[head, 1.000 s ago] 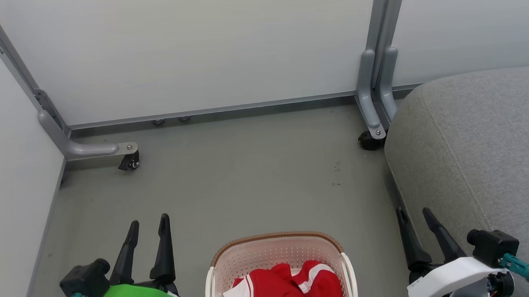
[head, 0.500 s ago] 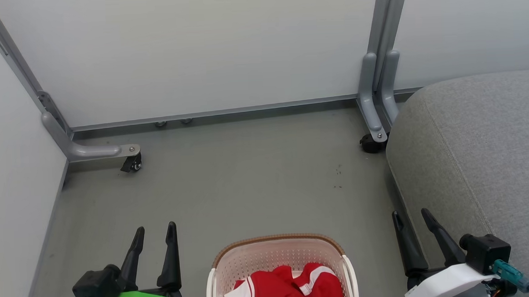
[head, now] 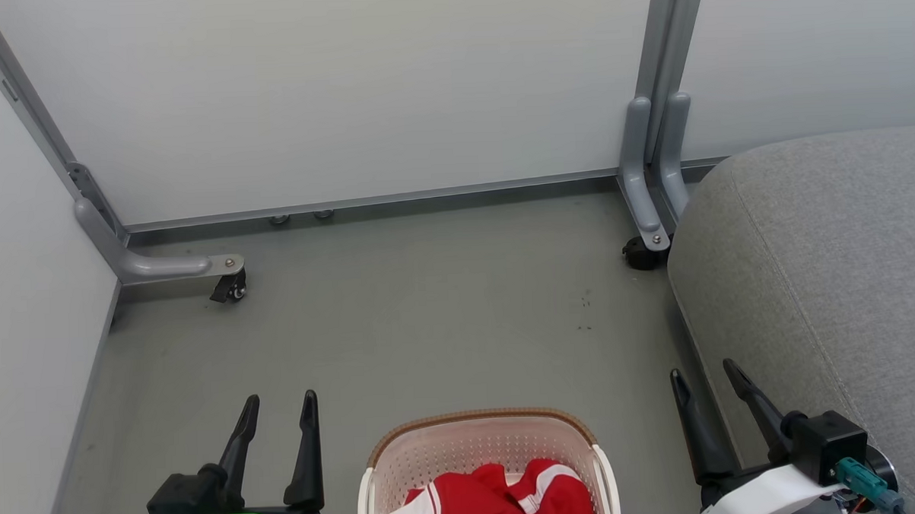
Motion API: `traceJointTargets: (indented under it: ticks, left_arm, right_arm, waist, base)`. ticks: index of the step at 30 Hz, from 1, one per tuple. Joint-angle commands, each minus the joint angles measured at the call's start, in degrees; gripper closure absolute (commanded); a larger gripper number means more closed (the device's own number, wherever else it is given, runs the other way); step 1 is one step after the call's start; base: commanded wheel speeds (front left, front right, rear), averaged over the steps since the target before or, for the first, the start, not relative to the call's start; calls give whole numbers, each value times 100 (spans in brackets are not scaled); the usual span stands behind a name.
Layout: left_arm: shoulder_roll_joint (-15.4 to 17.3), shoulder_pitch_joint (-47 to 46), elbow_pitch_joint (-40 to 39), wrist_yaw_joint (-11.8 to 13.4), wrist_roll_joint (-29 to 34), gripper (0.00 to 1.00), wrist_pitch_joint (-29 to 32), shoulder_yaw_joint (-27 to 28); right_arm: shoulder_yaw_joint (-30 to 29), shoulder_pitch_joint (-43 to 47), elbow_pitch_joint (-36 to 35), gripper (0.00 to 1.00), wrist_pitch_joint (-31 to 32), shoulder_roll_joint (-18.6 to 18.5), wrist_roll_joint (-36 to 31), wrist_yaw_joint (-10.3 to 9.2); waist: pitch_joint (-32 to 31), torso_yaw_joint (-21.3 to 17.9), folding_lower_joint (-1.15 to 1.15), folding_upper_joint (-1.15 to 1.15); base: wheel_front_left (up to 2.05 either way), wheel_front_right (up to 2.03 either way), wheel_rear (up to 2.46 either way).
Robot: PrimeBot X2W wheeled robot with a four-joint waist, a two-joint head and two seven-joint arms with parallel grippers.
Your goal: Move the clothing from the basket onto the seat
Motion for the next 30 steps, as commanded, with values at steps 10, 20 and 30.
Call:
traceJointTargets:
  ticks: [10, 20, 30]
  left_arm:
    - [37, 83, 19, -17, 442, 0, -151, -92]
    - [41, 130, 31, -19, 819, 0, -249, -170]
    - [41, 135, 53, -18, 854, 0, -252, -152]
  right_arm:
    - [60, 124, -86, 0, -150, -38, -516, 0]
    - [122, 184, -131, 0, -252, -43, -898, -2]
    - [115, 140, -122, 0, -262, -43, -912, -2]
  waist:
    - [-43, -1, 0, 0]
    - [-69, 14, 0, 0]
    - [-76, -4, 0, 0]
  base:
    - [0, 0, 0]
    - [0, 0, 0]
    - [0, 0, 0]
